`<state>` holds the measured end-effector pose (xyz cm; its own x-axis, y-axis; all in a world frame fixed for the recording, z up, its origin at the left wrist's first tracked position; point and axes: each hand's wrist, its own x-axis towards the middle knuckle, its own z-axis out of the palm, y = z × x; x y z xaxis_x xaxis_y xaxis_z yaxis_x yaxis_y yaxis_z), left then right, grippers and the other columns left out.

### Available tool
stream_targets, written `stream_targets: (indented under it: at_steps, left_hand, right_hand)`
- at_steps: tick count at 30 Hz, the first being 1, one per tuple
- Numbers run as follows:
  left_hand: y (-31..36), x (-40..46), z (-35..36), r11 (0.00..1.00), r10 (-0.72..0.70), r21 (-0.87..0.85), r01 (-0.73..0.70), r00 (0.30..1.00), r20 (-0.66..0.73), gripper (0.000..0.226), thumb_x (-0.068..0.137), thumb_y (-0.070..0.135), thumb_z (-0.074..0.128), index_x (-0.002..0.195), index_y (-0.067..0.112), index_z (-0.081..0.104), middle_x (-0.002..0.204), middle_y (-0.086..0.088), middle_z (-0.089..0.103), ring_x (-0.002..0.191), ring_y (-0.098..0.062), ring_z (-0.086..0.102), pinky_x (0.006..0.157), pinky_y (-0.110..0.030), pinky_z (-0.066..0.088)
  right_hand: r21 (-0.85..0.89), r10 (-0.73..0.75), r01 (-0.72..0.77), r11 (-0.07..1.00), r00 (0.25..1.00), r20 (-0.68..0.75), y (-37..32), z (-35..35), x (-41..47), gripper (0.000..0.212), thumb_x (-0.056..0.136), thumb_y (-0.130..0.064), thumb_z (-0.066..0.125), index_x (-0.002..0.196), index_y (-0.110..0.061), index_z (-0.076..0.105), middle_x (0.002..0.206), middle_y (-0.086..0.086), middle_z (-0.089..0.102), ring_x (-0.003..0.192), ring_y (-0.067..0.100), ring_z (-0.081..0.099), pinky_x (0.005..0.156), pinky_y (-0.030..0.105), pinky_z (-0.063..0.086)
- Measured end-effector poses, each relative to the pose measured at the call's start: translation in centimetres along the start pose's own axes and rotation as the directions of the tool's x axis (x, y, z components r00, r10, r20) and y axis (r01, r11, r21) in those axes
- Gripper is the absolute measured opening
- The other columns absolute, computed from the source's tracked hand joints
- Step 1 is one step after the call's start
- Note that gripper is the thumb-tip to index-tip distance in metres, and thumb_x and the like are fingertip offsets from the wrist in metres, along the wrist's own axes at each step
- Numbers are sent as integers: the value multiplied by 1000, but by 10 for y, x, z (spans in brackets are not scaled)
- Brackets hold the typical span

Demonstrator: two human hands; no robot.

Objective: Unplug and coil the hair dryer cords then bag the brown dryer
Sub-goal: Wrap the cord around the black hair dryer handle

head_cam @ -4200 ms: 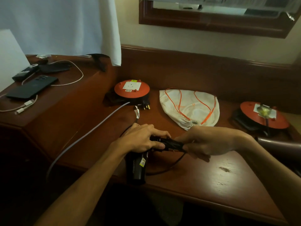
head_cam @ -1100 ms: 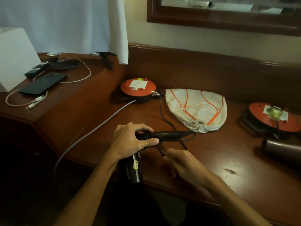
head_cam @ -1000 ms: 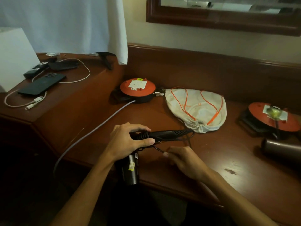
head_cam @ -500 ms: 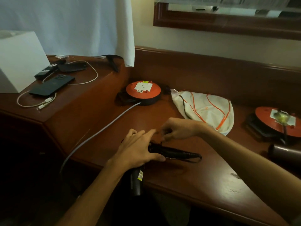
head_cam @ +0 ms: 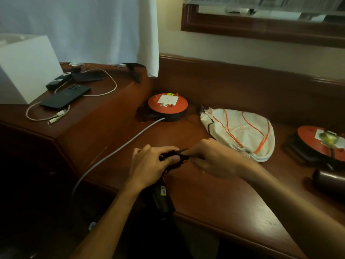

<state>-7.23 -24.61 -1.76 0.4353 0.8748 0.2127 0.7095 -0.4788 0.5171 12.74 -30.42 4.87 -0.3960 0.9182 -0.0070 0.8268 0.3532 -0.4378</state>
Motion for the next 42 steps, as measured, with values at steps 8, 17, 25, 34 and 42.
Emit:
stream_targets:
  at_steps: [8, 17, 25, 34, 42]
  left_hand:
    - [2, -6, 2, 993, -21, -115, 10, 995, -94, 41, 74, 75, 59, 105, 52, 73, 71, 24, 42, 75, 8, 39, 87, -33, 32]
    - [-18, -9, 5, 951, -64, -308, 19, 989, -136, 42, 61, 88, 64, 99, 72, 63, 78, 8, 58, 79, -18, 60, 78, -45, 56]
    - [-6, -11, -4, 994, 64, -91, -56, 994, 91, 57, 66, 80, 69, 120, 63, 59, 80, 22, 50, 92, -6, 45, 82, -30, 37]
    - [9, 3, 12, 948, 110, 269, -171, 968, 227, 60, 87, 81, 36, 135, 46, 44, 105, 8, 67, 108, -16, 55, 97, -41, 28]
    - [-7, 7, 2, 992, 50, 108, -62, 992, 115, 32, 94, 69, 43, 121, 60, 58, 80, 19, 58, 95, -5, 59, 86, -37, 31]
  right_hand:
    - [43, -120, 147, 988, 919, -376, 29, 72, -19, 26, 94, -9, 67, 118, -11, 74, 86, -1, 71, 74, 10, 67, 64, 31, 51]
    - [202, 18, 35, 979, 967, -254, 55, 92, -13, 22, 100, -30, 60, 89, -14, 71, 87, -8, 70, 76, 7, 65, 71, 35, 53]
    - [-206, 258, -221, 953, 950, 175, 79, 32, 51, 46, 89, -43, 71, 70, -2, 67, 61, 4, 55, 55, 18, 50, 54, 35, 43]
    - [-192, 94, -53, 980, 973, 212, 29, 0, 51, 29, 99, -27, 56, 81, -8, 68, 73, 8, 64, 60, 17, 54, 59, 37, 47]
    - [-66, 20, -21, 998, 1000, -11, 0, 18, -8, 16, 103, -22, 49, 109, -21, 63, 89, -9, 62, 76, 9, 57, 65, 27, 45]
